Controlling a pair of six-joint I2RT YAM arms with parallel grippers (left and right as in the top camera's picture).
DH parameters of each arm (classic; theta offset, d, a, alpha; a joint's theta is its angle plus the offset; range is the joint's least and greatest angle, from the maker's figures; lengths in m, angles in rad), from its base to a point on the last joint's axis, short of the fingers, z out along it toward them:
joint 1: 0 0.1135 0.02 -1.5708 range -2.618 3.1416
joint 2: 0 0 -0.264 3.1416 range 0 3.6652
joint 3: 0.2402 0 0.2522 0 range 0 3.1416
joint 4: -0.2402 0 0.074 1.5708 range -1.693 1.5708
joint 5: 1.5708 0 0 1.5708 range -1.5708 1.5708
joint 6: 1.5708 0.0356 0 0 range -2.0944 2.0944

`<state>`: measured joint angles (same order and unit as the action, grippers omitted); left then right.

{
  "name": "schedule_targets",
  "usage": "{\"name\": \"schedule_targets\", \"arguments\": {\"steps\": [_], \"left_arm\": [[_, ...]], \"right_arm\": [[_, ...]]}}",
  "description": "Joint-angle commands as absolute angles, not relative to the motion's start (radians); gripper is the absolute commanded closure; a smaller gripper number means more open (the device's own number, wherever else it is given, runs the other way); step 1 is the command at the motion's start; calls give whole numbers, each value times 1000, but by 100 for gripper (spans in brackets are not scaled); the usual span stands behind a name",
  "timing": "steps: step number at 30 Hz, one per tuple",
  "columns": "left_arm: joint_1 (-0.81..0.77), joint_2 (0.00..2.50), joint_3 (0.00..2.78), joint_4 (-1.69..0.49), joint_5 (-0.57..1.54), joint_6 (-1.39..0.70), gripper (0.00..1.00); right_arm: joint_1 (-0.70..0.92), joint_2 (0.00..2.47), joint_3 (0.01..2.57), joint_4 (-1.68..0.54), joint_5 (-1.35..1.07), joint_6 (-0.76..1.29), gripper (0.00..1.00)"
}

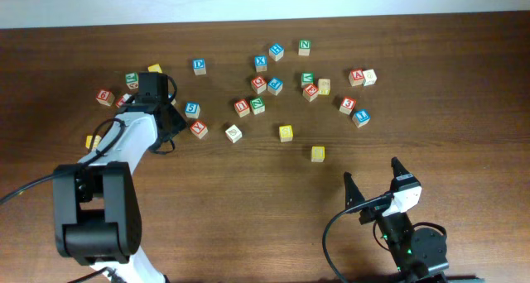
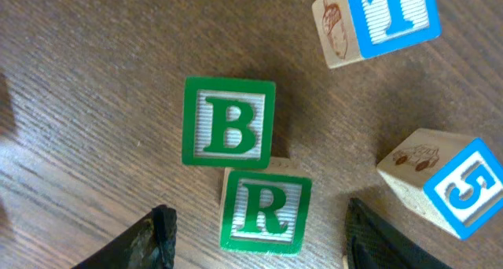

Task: Spell out RSS
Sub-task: 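Reach the left gripper to the green R block and grasp it, then carry the R block forward and set it down near center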

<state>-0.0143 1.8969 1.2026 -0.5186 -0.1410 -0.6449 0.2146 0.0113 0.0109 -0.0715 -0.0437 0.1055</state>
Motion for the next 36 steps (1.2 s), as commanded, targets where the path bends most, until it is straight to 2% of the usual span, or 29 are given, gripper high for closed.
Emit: {"name": "schedule_targets", "arguments": {"steps": [1, 9, 13, 17, 20, 26, 32, 36], "left_arm": [[-12, 1930, 1216, -505, -134, -635, 45], [-12, 1969, 1217, -483, -128, -635, 51], [-12, 1969, 1217, -483, -128, -634, 59], [-12, 1969, 1219, -492, -127, -612, 64], [-12, 1969, 1230, -509, -127, -612, 72], [-12, 1969, 1251, -540, -128, -592, 83], [-19, 1969, 1355, -691, -149, -565, 100], [-127, 1910, 1409, -836, -256, -498, 100]], "right_arm": [[206, 4, 6, -75, -51, 109, 2], [206, 4, 6, -75, -51, 109, 2], [206, 4, 6, -75, -51, 109, 2], [206, 4, 6, -75, -51, 109, 2], [206, 4, 6, -75, -51, 109, 2], [206, 4, 6, -75, -51, 109, 2], [206, 4, 6, -75, -51, 109, 2], [206, 4, 6, -75, -51, 109, 2]]}}
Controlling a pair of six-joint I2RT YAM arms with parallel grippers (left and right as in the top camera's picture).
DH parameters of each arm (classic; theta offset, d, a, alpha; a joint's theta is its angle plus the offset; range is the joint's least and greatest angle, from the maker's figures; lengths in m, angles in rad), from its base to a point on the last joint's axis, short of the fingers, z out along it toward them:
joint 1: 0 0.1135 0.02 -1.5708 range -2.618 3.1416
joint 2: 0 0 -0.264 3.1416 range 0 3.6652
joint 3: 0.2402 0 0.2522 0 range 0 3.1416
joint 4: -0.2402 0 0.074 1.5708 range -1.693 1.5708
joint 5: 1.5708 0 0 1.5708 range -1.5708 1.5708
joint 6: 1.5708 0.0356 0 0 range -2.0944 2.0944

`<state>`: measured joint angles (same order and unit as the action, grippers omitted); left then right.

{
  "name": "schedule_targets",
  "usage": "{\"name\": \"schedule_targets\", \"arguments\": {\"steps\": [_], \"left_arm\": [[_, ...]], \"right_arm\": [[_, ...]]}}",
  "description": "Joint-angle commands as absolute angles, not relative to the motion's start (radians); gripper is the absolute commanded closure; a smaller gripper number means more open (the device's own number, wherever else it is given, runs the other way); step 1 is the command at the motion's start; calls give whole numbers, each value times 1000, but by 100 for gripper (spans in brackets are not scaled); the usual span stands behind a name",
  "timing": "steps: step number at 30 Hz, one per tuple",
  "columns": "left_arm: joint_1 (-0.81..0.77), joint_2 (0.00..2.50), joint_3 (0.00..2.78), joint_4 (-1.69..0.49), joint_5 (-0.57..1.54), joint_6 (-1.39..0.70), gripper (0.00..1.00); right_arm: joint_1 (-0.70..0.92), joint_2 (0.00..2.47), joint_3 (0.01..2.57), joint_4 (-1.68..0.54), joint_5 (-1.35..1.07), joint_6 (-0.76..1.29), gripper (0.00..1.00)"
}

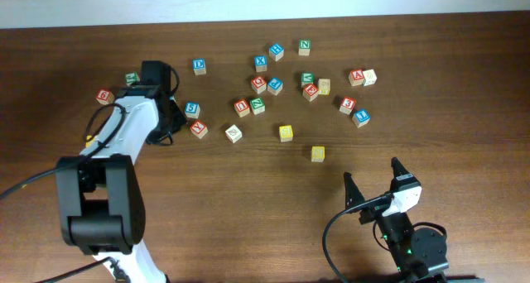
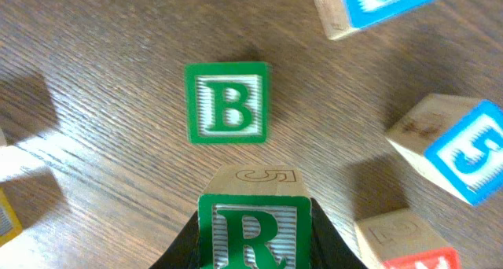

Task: Spell out RSS
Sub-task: 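Carry the R block forward and set it down near center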

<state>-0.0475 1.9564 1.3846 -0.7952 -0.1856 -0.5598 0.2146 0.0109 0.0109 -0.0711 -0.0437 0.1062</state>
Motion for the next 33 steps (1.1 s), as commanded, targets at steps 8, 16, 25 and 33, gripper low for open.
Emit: {"name": "schedule_targets", "arguments": {"steps": [8, 16, 25, 33], "left_arm": [[-422, 1755, 1383, -944, -295, -477, 100], [-524, 1755, 1198, -823, -266, -466, 100], [-524, 1758, 1066, -508, -110, -360, 100], [-522, 1807, 1066, -501, -109, -336, 100]], "right_arm": [[206, 4, 6, -75, -51, 109, 2], [206, 4, 6, -75, -51, 109, 2], [206, 4, 6, -75, -51, 109, 2], [206, 4, 6, -75, -51, 109, 2]]}}
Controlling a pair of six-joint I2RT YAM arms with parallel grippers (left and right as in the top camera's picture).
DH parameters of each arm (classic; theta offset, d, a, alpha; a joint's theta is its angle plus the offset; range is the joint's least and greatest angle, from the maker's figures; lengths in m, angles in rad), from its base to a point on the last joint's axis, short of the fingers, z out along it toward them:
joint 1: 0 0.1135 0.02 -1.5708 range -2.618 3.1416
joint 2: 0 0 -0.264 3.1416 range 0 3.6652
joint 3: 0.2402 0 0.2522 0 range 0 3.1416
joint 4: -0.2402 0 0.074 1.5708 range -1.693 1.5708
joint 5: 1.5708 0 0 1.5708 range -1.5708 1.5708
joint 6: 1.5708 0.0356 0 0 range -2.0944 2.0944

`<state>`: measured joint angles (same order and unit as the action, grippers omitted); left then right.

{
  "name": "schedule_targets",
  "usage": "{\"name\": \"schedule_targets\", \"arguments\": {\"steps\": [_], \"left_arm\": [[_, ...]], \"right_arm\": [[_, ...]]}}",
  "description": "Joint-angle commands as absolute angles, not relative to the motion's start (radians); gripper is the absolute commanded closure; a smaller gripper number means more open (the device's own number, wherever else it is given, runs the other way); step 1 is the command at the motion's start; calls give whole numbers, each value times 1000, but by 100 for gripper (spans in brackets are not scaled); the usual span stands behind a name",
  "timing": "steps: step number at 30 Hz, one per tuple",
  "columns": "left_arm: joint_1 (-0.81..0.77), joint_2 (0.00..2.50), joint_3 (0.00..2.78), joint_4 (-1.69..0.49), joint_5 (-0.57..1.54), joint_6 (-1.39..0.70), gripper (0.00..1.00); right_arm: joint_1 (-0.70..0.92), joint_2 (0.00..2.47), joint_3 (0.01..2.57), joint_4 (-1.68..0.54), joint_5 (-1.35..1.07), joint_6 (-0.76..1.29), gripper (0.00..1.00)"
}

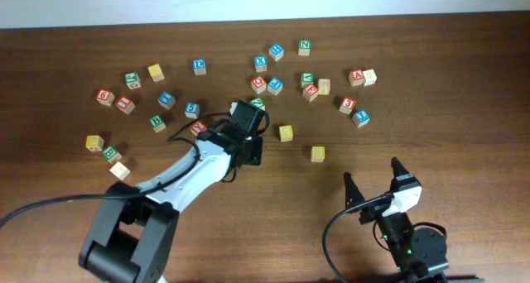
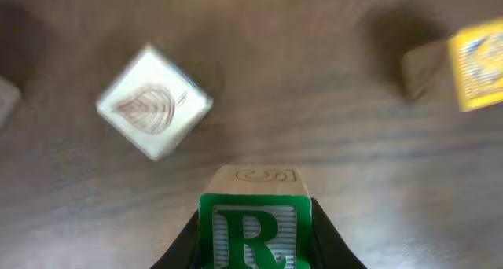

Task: Spell out RSS
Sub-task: 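Carry the R block forward and set it down near center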

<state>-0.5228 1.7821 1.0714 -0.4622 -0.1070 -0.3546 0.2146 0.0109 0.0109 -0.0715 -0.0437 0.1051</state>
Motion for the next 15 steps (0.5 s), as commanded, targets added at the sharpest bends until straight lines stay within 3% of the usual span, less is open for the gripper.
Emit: {"name": "schedule_targets", "arguments": {"steps": [1, 5, 15], "left_arm": [[-522, 1807, 1066, -540, -156, -371, 100], [-532, 1799, 1066, -656, -199, -437, 100], [-521, 1736, 982, -644, -278, -437, 100]], "right_arm": [[206, 4, 6, -75, -51, 109, 2], [206, 4, 6, -75, -51, 109, 2], [206, 4, 6, -75, -51, 109, 2]]}}
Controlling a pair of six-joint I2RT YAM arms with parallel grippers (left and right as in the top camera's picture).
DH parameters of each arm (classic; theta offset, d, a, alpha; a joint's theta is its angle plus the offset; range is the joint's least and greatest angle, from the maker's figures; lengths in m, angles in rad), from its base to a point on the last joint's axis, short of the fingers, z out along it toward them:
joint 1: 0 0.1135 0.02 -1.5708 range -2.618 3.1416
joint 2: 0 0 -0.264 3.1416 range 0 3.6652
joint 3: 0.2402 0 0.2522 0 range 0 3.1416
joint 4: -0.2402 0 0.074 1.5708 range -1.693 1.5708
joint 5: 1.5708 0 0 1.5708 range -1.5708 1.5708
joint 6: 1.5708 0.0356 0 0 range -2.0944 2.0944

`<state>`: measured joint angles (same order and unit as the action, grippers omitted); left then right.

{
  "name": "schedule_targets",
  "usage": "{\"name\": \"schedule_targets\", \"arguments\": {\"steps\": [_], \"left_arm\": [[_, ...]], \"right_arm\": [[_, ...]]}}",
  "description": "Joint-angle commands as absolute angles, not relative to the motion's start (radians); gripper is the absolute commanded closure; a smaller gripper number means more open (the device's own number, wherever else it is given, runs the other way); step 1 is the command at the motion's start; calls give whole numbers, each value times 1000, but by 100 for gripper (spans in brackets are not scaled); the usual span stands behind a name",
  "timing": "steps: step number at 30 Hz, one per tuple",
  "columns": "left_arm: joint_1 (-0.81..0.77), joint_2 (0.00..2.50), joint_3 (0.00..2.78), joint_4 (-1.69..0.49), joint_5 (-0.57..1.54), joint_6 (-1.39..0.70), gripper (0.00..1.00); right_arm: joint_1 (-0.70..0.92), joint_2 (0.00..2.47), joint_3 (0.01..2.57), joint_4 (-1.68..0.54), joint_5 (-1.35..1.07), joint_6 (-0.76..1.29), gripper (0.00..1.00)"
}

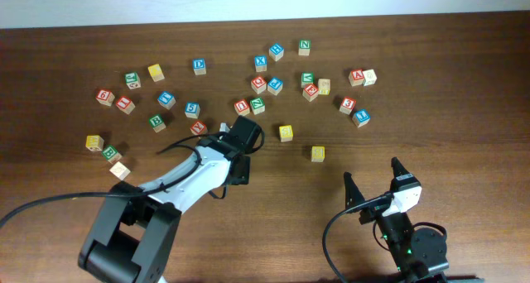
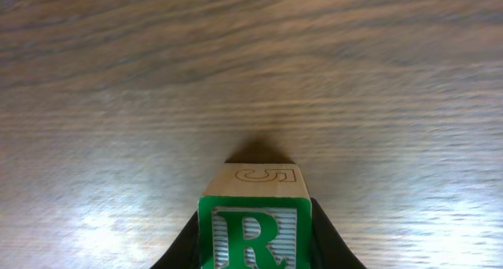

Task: Spell out RSS
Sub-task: 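Carry the R block forward and set it down near center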

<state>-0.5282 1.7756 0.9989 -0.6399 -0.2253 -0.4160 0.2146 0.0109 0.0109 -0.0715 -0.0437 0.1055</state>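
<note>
A green R block (image 2: 253,231), with a wooden face marked 5 on its far side, is held between the black fingers (image 2: 187,241) of my left gripper (image 2: 254,222), which is shut on it. It hangs low over bare wood, its shadow just beyond it. In the overhead view the left wrist (image 1: 241,135) is at the table's middle, in front of the scattered blocks, and hides the R block. My right gripper (image 1: 373,178) stands open at the front right with nothing in it. I cannot make out which blocks carry an S.
Many letter blocks lie across the back half of the table (image 1: 464,109). The nearest are a yellow block (image 1: 286,132), another yellow block (image 1: 318,153) and a red block (image 1: 198,127). A green B block (image 1: 157,122) lies at the left.
My left gripper, still shut on the R block, has shifted a little toward the front. The white leaf block and yellow block have left its wrist view, which shows only bare wood.
My left gripper stood open around the R block at the far left, next to a green B block. Then it was shut on the R and raised. Later it held the block at the table's middle beside a leaf block, and now low over bare wood.
</note>
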Motion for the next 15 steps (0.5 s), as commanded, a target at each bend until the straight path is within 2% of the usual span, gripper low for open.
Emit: {"name": "schedule_targets", "arguments": {"steps": [1, 3, 4, 8, 9, 10, 15], "left_arm": [[-521, 1735, 982, -645, -278, -448, 100], [-521, 1735, 979, -653, -277, -457, 100], [-521, 1735, 979, -667, -278, -469, 96], [-521, 1735, 979, -690, -278, -531, 96], [-521, 1735, 979, -690, -277, -530, 93], [-521, 1735, 979, -690, -276, -530, 84], [-521, 1735, 979, -690, -266, -530, 56]], "right_arm": [[206, 4, 6, -75, -51, 109, 2], [206, 4, 6, -75, -51, 109, 2], [206, 4, 6, -75, -51, 109, 2], [206, 4, 6, -75, -51, 109, 2], [206, 4, 6, -75, -51, 109, 2], [206, 4, 6, -75, -51, 109, 2], [206, 4, 6, -75, -51, 109, 2]]}}
